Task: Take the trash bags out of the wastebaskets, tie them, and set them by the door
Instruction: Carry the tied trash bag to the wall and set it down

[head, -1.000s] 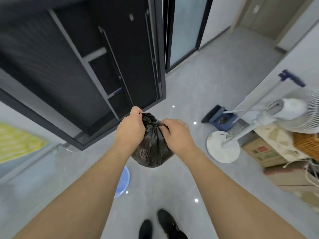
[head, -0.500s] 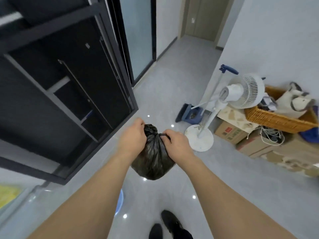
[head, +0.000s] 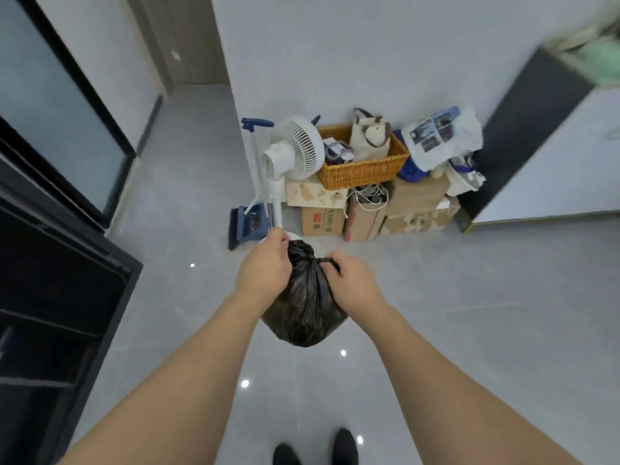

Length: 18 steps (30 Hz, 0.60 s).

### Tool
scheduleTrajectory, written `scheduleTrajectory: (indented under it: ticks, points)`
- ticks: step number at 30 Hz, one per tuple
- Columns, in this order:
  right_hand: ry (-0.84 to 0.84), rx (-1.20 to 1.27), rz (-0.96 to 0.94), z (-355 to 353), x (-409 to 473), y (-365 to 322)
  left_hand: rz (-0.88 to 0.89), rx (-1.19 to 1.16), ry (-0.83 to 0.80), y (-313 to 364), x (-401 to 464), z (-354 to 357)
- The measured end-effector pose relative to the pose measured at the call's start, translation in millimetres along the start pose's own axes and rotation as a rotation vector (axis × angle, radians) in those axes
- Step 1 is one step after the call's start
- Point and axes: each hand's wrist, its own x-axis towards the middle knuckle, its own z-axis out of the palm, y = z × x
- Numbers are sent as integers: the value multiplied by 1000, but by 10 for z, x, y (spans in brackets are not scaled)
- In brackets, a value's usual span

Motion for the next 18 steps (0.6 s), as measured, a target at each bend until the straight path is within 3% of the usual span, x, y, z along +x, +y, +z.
scheduleTrajectory:
  ticks: [10, 18]
  points:
    - [362, 54, 409, -1553, -1145, 1817, 451, 1, -329, 2229, -368, 1609]
    - [705, 134, 794, -2398, -2612, 2871, 874, -27, -599, 3808, -1398, 2773]
